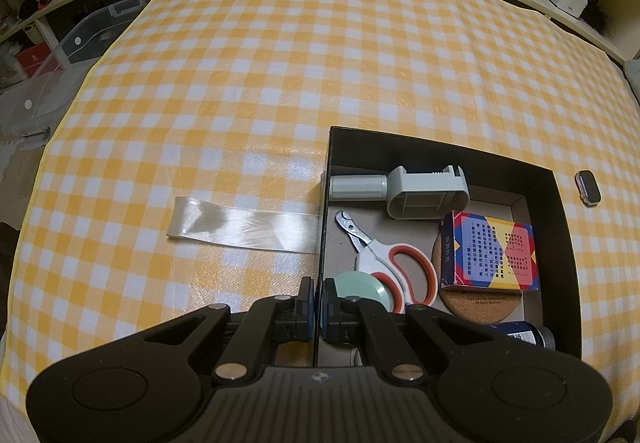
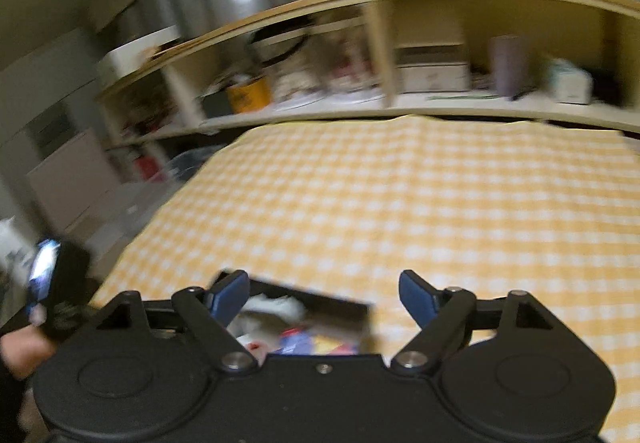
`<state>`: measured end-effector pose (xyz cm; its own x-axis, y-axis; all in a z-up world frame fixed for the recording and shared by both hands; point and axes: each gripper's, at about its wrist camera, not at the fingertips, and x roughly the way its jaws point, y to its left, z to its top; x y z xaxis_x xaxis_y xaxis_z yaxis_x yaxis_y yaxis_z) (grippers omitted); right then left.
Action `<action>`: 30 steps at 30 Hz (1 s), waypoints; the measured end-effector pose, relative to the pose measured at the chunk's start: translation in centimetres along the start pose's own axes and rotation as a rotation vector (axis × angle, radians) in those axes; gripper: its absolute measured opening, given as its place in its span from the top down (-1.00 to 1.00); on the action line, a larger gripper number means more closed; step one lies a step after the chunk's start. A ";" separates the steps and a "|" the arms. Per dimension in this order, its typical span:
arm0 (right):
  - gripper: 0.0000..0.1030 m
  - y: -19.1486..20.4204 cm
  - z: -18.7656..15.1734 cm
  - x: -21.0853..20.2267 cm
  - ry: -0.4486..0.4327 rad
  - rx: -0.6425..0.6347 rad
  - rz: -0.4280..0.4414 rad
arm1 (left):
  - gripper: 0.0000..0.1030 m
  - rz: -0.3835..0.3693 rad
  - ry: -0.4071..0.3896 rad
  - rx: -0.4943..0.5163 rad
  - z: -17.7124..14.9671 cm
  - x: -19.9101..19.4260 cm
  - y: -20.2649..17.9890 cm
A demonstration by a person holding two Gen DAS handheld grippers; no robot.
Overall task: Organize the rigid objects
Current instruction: 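Lift the right tool away from the box toward the smartwatch, then lower the right tool onto the silver smartwatch and grasp it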
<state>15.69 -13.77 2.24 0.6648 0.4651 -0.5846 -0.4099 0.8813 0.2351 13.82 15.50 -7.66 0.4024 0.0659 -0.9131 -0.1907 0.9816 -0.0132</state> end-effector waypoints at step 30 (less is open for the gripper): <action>-0.36 -13.8 -4.0 9.0 0.036 0.234 -0.328 | 0.94 0.001 0.000 0.001 0.0 0.0 -0.4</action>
<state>24.82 -22.07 -9.43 0.7126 0.1562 -0.6840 -0.0234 0.9796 0.1994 13.91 15.14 -7.60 0.4020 0.0670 -0.9132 -0.1898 0.9818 -0.0115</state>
